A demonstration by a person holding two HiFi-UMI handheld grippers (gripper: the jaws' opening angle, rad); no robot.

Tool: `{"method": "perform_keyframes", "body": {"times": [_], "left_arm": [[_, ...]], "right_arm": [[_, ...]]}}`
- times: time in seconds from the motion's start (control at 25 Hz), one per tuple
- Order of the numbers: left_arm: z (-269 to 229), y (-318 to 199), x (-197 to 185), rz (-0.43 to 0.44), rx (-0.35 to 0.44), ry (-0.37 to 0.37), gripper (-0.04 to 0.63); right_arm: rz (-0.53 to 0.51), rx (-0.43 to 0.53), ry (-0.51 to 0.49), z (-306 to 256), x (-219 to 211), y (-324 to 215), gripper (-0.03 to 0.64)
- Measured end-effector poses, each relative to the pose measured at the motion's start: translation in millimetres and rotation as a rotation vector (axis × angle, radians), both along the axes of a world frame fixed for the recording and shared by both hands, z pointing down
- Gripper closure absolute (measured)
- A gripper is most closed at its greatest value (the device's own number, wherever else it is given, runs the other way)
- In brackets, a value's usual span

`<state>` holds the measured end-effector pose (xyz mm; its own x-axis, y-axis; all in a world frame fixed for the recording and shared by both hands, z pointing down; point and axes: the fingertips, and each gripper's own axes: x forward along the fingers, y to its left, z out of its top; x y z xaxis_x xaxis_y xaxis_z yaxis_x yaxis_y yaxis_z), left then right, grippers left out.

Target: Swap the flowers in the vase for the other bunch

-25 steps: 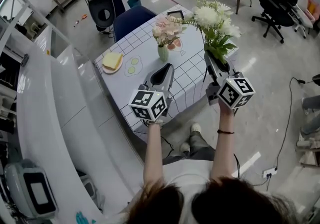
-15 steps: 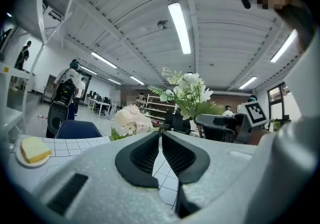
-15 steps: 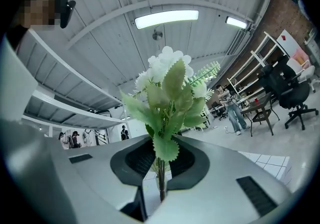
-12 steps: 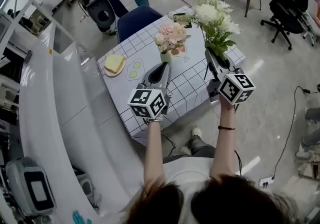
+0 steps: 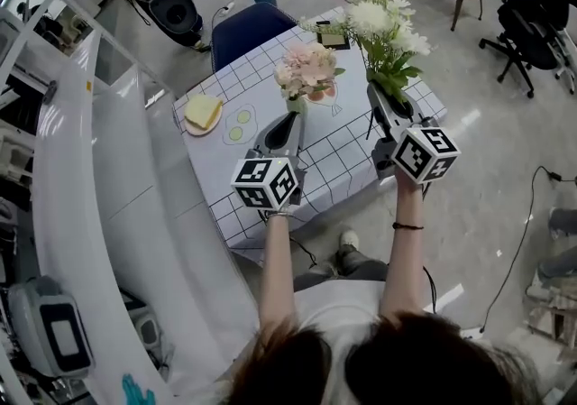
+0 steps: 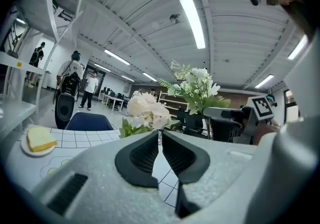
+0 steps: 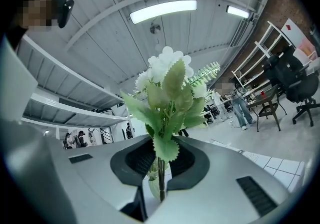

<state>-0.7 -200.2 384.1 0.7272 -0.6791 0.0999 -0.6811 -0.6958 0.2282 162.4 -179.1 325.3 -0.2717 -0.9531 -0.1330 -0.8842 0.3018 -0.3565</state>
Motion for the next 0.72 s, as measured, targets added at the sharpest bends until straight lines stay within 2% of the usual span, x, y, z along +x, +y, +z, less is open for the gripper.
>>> {"method": "perform_keyframes", "body": {"times": [0.44,0.72], "left_arm": [[21.9,-18.9,-1.1,-0.045,-0.034,-0.006,0.563],[29.0,-37.4,-4.9,-0.047,0.008,-0.026,0.561]], "right_arm": [[0.010,-0.021,-0.018,10.0,16.2,-11.9,0.561],[0.065,-0.044,-0.048,20.9,24.8,-15.0,0.561]]}}
